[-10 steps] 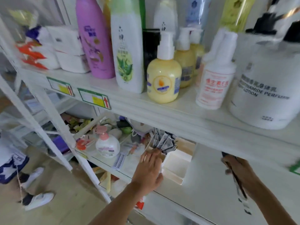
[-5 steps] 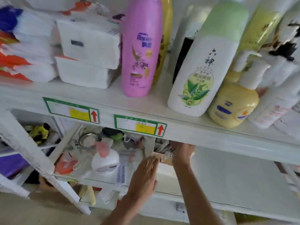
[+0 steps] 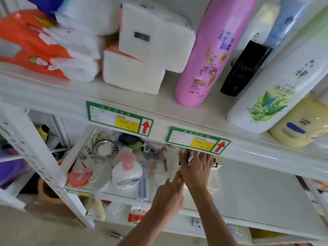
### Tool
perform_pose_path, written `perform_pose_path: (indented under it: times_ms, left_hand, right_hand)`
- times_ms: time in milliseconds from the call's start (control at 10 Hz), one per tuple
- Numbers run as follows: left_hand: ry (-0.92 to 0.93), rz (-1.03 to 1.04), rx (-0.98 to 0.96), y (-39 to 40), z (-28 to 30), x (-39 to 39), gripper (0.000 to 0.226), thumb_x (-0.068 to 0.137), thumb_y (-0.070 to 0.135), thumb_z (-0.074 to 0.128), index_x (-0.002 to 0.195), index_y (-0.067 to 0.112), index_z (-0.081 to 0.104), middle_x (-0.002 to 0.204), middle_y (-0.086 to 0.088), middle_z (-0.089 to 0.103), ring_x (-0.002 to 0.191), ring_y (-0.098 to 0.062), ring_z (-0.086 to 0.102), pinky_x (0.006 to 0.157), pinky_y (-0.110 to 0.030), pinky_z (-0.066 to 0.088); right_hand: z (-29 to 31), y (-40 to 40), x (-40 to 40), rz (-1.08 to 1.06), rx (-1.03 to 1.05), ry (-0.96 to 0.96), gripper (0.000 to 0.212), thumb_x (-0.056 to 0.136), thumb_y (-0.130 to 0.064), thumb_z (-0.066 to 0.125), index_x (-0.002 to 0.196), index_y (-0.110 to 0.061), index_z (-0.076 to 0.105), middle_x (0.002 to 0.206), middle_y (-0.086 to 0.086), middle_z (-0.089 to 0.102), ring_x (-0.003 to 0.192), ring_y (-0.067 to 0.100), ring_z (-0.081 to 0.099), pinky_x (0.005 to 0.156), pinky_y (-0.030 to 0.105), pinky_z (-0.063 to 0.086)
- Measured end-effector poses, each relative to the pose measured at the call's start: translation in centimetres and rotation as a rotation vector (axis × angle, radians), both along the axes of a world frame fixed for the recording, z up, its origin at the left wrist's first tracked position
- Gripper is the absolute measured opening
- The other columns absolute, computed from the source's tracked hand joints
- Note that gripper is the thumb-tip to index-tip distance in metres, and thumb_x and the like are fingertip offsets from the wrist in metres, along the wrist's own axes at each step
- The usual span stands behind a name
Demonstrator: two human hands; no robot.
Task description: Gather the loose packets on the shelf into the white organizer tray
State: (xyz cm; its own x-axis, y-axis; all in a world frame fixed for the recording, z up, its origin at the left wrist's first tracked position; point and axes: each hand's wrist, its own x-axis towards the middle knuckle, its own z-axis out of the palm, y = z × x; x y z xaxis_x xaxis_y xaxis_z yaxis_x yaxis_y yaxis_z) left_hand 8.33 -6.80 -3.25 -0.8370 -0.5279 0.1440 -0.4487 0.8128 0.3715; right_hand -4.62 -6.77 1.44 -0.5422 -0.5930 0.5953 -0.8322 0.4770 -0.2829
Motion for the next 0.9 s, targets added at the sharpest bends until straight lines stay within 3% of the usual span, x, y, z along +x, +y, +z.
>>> perform_pose_path:
  times_ms: [100, 200, 300, 400, 500, 600, 700, 800, 900]
  left_hand:
    - [-0.059, -0.01, -0.034, 0.2, 0.4, 0.4, 0.087, 0.066, 0.035, 0.086, 0.146, 0.012, 0.06, 0.148, -0.006, 0.065, 0.066, -0.014, 0.067, 0.041, -0.025, 0.049]
    - [-0.123, -0.001, -0.058, 0.2, 0.5, -0.1, 0.081, 0.061, 0.034, 0.091, 0.136, 0.01, 0.069, 0.139, -0.009, 0.071, 0.064, -0.016, 0.069, 0.04, -0.025, 0.05]
    - [-0.137, -0.037, -0.037, 0.2, 0.4, 0.0, 0.082, 0.062, 0.037, 0.091, 0.136, 0.009, 0.07, 0.137, -0.011, 0.072, 0.062, -0.017, 0.069, 0.04, -0.025, 0.051]
    - [-0.17, -0.007, -0.002, -0.1, 1.1, 0.0, 0.078, 0.09, 0.033, 0.07, 0.159, 0.008, 0.043, 0.16, -0.013, 0.051, 0.078, -0.02, 0.07, 0.055, -0.031, 0.059]
    - [-0.145, -0.022, -0.026, 0.1, 1.0, 0.1, 0.073, 0.102, 0.027, 0.052, 0.164, 0.009, 0.019, 0.171, -0.013, 0.027, 0.094, -0.024, 0.068, 0.073, -0.037, 0.062]
    - [-0.121, -0.005, -0.029, 0.0, 0.8, -0.1, 0.077, 0.104, 0.027, 0.05, 0.167, 0.011, 0.009, 0.176, -0.01, 0.014, 0.101, -0.022, 0.068, 0.082, -0.033, 0.061]
    - [-0.106, 0.033, -0.005, 1.1, 0.9, -0.2, 0.08, 0.105, 0.031, 0.045, 0.169, 0.01, 0.003, 0.18, -0.01, 0.001, 0.113, -0.018, 0.069, 0.085, -0.025, 0.057]
    - [-0.023, 0.096, -0.02, 2.4, 1.9, -0.2, 0.074, 0.099, 0.028, 0.044, 0.167, 0.014, 0.017, 0.178, -0.004, 0.012, 0.104, -0.013, 0.071, 0.074, -0.021, 0.056]
    - [0.093, 0.159, 0.045, 5.4, 2.5, 0.9, 0.079, 0.093, 0.028, 0.057, 0.165, 0.01, 0.029, 0.175, -0.006, 0.025, 0.136, -0.025, 0.06, 0.084, -0.034, 0.061]
  right_hand:
    - [1.2, 1.4, 0.2, -0.1, 0.105, -0.03, 0.093, 0.069, -0.053, 0.083, 0.147, -0.022, 0.042, 0.155, 0.011, 0.035, 0.142, 0.037, 0.029, 0.119, 0.051, 0.022]
    - [3.4, 2.0, 0.5, -0.059, 0.032, -0.102, 0.083, 0.061, -0.065, 0.08, 0.133, -0.038, 0.051, 0.139, -0.003, 0.056, 0.129, 0.028, 0.047, 0.109, 0.043, 0.04]
    - [6.1, 1.0, 1.1, 0.014, -0.098, -0.174, 0.053, 0.075, -0.08, 0.058, 0.116, -0.046, 0.061, 0.102, -0.038, 0.061, 0.088, -0.002, 0.063, 0.066, 0.014, 0.046]
    - [5.9, -1.7, 0.5, 0.049, 0.143, -0.013, 0.042, 0.095, -0.059, 0.047, 0.121, -0.033, 0.067, 0.108, -0.014, 0.071, 0.087, 0.015, 0.069, 0.055, 0.02, 0.036]
    - [4.5, -1.6, -0.5, -0.023, 0.389, 0.046, 0.039, 0.105, -0.048, 0.035, 0.124, -0.029, 0.064, 0.113, 0.0, 0.072, 0.094, 0.028, 0.069, 0.064, 0.03, 0.049]
    - [5.7, 0.1, -0.8, 0.092, 0.255, 0.0, 0.043, 0.104, -0.047, 0.031, 0.117, -0.029, 0.068, 0.112, -0.001, 0.072, 0.101, 0.027, 0.066, 0.082, 0.037, 0.05]
    - [7.3, 3.8, -1.4, 0.171, 0.025, 0.041, 0.036, 0.106, -0.038, 0.032, 0.108, -0.028, 0.066, 0.113, -0.004, 0.068, 0.108, 0.023, 0.059, 0.093, 0.036, 0.041]
    - [7.9, 9.4, -2.6, 0.164, -0.131, -0.101, 0.036, 0.109, -0.035, 0.029, 0.126, -0.023, 0.059, 0.132, -0.005, 0.058, 0.129, 0.021, 0.049, 0.11, 0.027, 0.028]
    - [6.5, 17.9, -4.7, 0.107, -0.152, -0.313, 0.05, 0.109, -0.05, 0.021, 0.151, -0.033, 0.04, 0.16, -0.013, 0.034, 0.15, 0.005, 0.023, 0.121, 0.03, 0.019]
